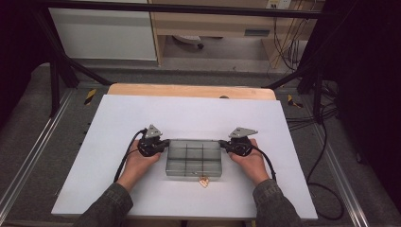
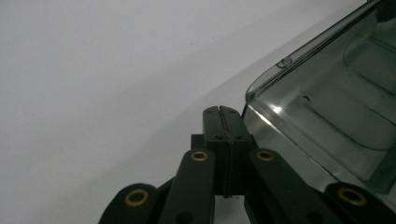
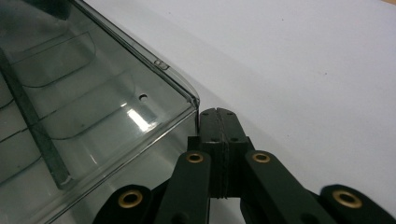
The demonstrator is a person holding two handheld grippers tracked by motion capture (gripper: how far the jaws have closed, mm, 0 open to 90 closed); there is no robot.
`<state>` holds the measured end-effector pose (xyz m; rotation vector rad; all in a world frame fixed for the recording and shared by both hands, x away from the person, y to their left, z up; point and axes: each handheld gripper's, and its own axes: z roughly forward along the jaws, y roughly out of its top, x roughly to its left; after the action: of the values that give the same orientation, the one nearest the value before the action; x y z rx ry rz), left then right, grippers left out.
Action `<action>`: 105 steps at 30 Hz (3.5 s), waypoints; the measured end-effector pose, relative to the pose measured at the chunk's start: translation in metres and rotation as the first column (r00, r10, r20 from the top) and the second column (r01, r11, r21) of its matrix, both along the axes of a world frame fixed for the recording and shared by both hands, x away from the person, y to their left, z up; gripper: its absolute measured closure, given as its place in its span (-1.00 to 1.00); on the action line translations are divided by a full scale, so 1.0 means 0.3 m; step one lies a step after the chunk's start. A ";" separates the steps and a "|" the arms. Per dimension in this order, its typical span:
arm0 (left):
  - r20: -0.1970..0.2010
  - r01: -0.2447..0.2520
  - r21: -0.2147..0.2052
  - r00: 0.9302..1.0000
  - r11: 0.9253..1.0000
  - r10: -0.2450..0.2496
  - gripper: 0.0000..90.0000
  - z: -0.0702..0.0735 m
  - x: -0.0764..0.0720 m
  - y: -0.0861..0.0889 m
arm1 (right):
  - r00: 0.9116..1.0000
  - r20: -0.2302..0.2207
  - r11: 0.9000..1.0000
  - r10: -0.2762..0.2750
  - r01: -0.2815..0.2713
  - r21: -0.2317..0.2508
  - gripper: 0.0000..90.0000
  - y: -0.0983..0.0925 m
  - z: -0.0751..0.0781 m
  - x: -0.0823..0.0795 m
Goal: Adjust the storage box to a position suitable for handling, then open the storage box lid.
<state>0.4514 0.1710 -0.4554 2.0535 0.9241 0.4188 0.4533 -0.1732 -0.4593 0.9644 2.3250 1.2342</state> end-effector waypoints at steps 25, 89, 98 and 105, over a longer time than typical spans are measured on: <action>0.079 -0.089 -0.129 0.992 0.988 0.100 -0.45 0.091 -0.270 0.144 | 0.922 0.024 0.910 -0.387 0.378 0.170 -0.62 -0.170 0.098 -0.223; 0.076 0.034 -0.125 0.997 0.992 -0.024 -0.59 0.111 -0.520 0.053 | 0.968 0.243 0.985 0.066 -0.102 0.140 0.79 0.233 0.188 -0.532; 0.061 0.021 -0.137 0.998 0.990 -0.012 -0.14 0.114 -0.520 0.063 | 0.975 0.189 0.980 0.120 -0.147 0.137 0.95 0.274 0.153 -0.540; 0.050 0.028 -0.130 0.999 0.991 -0.021 0.25 0.111 -0.517 0.076 | 0.979 0.133 0.977 0.156 -0.172 0.123 1.00 0.307 0.128 -0.549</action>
<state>0.2964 0.1937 -0.4220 1.9258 0.8733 0.3838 0.2886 -0.0813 -0.4210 0.7253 2.2868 1.4875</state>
